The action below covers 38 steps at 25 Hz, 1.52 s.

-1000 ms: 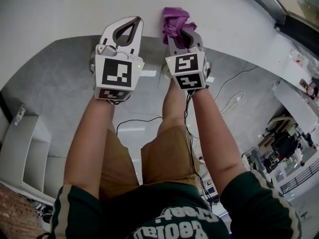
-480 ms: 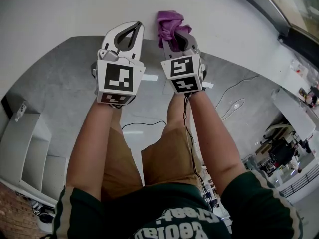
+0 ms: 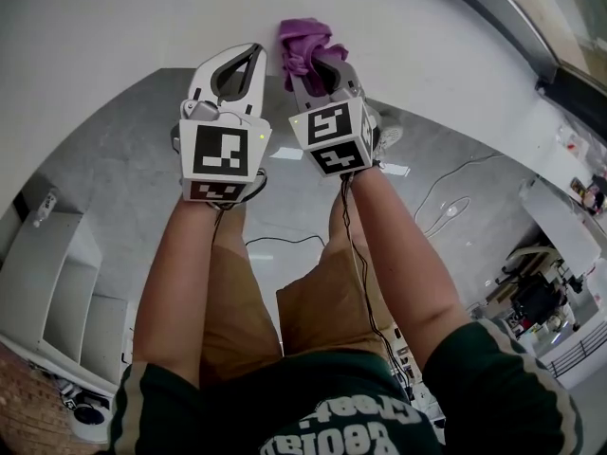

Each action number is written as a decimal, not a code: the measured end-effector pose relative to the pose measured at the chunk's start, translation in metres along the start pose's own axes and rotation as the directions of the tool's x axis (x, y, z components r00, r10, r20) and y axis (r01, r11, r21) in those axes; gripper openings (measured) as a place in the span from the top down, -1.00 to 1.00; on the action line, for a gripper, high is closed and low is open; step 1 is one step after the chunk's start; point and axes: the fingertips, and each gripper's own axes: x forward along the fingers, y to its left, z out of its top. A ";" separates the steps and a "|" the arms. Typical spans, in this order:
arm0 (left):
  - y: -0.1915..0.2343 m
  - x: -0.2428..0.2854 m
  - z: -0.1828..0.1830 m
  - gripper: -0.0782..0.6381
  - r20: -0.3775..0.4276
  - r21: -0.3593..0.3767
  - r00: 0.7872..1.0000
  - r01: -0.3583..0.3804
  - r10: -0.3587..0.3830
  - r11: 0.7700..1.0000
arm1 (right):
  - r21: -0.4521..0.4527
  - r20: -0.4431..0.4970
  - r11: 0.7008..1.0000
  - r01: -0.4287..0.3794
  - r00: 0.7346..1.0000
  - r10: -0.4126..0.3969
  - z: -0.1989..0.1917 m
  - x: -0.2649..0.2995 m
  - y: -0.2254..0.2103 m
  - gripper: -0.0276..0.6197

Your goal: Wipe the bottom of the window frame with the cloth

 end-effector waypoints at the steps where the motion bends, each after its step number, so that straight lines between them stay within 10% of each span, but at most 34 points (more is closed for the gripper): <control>1: 0.005 -0.002 -0.001 0.76 -0.002 0.002 1.000 -0.010 0.010 1.000 | -0.006 0.005 1.000 -0.009 1.000 0.009 0.004 0.003 0.003 0.67; 14: 0.069 -0.033 -0.014 0.76 -0.010 -0.037 0.987 -0.162 0.162 0.986 | -0.083 0.043 0.983 -0.165 0.985 0.169 0.054 0.036 0.050 0.67; 38: 0.086 -0.051 -0.033 0.76 -0.022 -0.069 0.982 -0.189 0.188 0.979 | 0.183 0.200 0.867 -0.464 0.881 0.429 0.107 0.068 0.098 0.67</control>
